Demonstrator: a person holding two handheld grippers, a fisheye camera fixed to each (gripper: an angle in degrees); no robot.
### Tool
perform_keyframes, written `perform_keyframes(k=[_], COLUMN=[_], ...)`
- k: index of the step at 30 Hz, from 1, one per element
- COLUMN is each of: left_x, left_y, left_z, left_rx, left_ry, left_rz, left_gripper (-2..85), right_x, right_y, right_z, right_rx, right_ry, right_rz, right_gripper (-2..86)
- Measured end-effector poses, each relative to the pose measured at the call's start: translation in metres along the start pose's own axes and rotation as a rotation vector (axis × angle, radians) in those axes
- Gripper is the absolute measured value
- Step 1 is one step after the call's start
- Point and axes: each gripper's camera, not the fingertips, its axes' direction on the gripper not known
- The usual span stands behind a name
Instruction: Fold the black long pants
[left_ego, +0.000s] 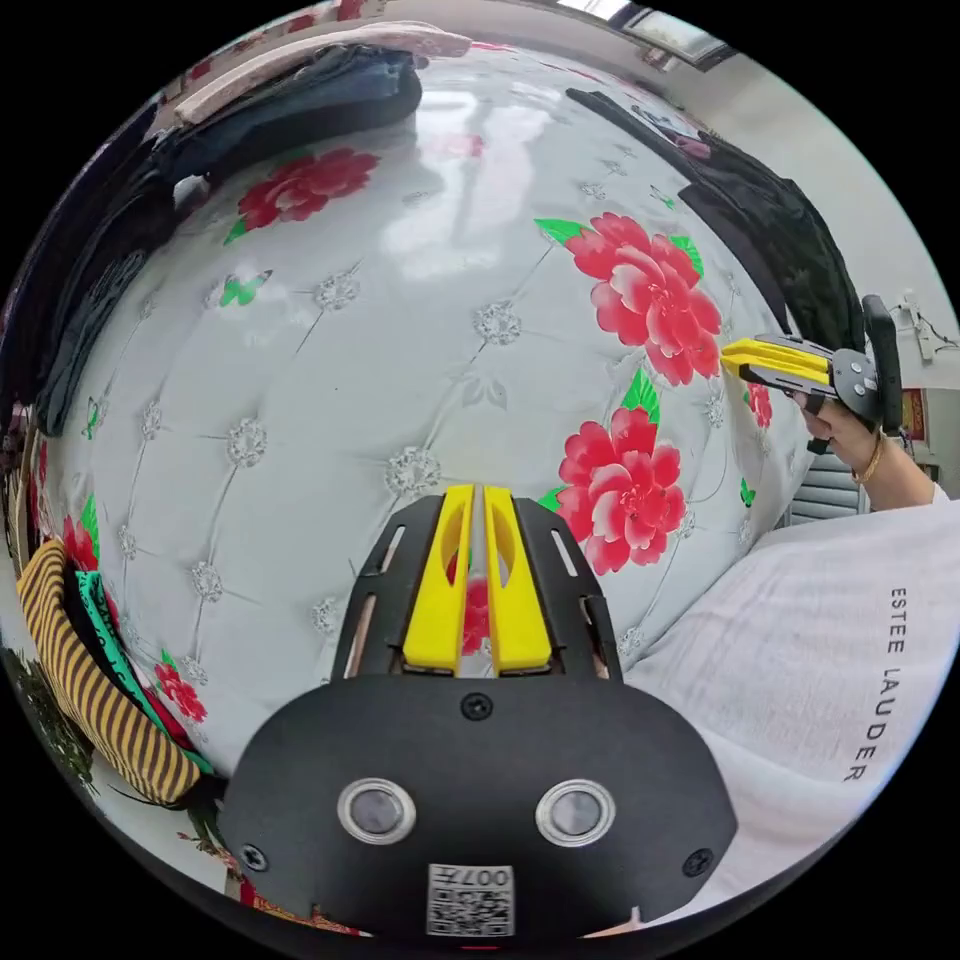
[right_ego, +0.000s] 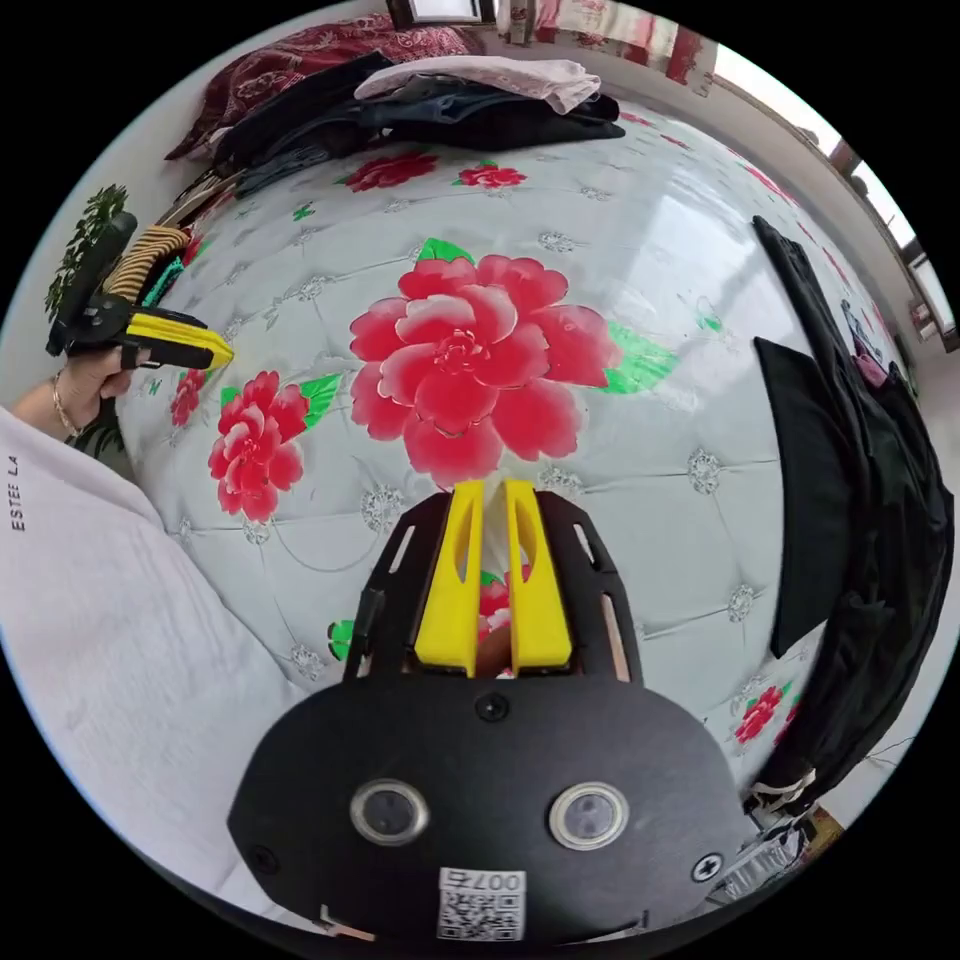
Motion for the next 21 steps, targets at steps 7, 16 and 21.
perform_keyframes(k=[7,16,21], left_x=[0.049,0.050,0.019], left_y=[-0.045,-0.036,-0.031], left_z=[-0.004,-0.015,-0.021], left_rx=[-0.038,0.014,0.027], left_ry=[-0.044,-0.069,0.065], left_rz=[0.070,0.043,-0.098], left_gripper=[-1.0,-0.9,-0.8], right_x=[0.129,0.264,0.231], right_y=[0.089,0.218,0.186], right_z=[-0.090,-0.068,-0.060], right_rx=[0.202,-0.251,-0.225], right_ry=[0.501,0.452,0.474], right_rz=[0.607,0.951,0.816], right_gripper=[8.7,2.2,0.9])
